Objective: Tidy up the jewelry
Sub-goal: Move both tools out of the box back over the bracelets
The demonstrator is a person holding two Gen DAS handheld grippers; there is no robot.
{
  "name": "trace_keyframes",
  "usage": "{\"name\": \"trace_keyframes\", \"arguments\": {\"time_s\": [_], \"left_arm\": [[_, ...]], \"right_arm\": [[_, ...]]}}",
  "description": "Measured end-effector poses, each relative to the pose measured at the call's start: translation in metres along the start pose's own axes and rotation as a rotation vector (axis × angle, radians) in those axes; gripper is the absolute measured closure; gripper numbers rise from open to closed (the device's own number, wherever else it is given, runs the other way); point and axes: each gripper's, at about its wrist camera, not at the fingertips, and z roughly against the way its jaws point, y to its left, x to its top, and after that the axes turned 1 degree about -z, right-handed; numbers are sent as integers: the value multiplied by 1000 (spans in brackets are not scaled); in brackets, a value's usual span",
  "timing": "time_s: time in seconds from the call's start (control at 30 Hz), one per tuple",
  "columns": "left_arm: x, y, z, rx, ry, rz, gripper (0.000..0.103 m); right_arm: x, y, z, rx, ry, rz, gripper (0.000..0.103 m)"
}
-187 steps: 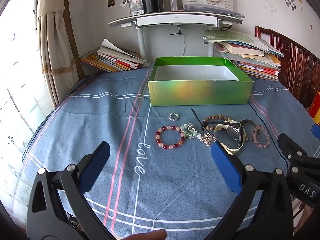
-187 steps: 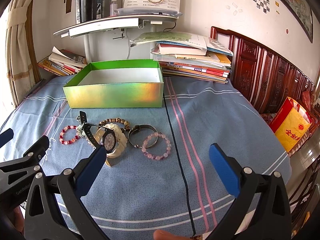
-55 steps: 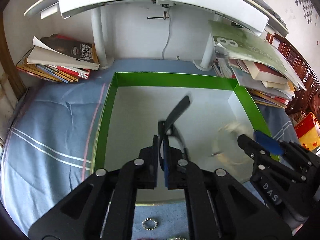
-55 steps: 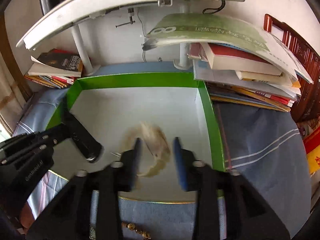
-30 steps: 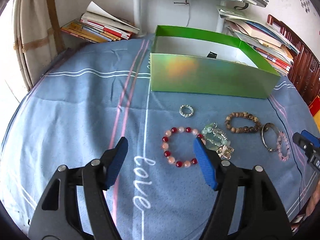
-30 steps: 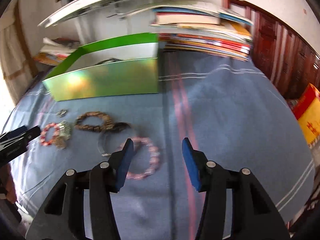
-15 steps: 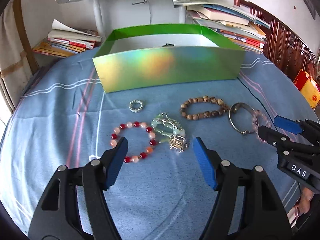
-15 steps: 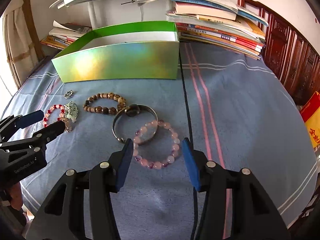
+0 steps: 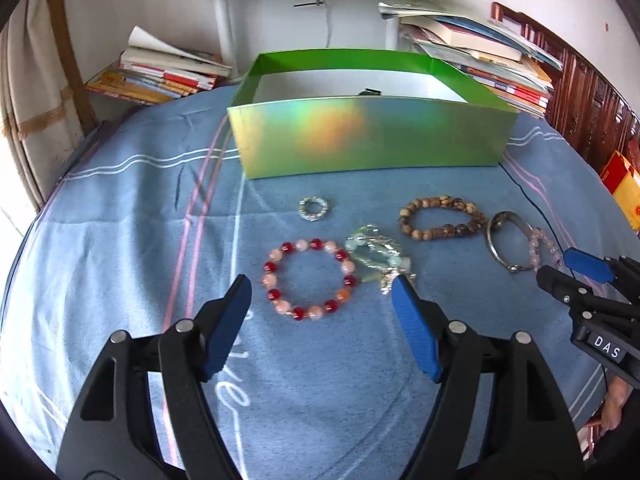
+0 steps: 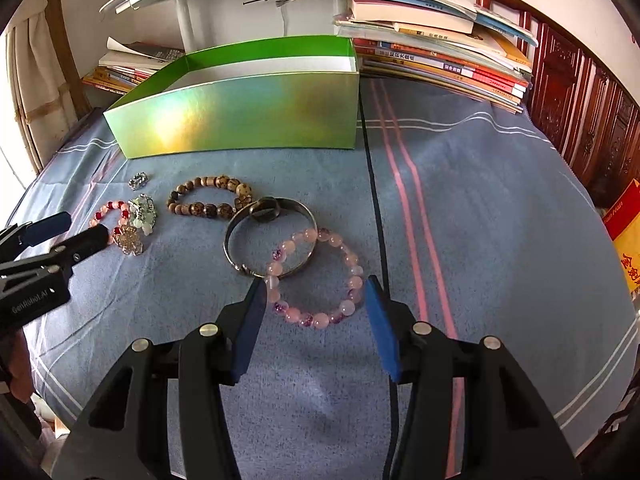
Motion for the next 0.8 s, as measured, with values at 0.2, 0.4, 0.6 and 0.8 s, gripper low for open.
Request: {"name": "trace_keyframes", "arguments": {"time_s": [0.2, 0.4, 0.6, 0.8], "left_arm": [[2, 35, -6, 51, 19, 106, 31], [0, 37, -27, 73, 71, 123, 31], [-7, 28, -21, 74, 59, 88, 31], [-24, 19, -7, 35, 61, 53, 26]], "right_arm": [[2, -15, 5, -27, -17, -54, 52], [1, -23, -4, -76, 0, -91, 52], [-1, -23, -5, -112, 1, -72, 52], [-7, -16, 1, -75, 27, -17, 47]]}}
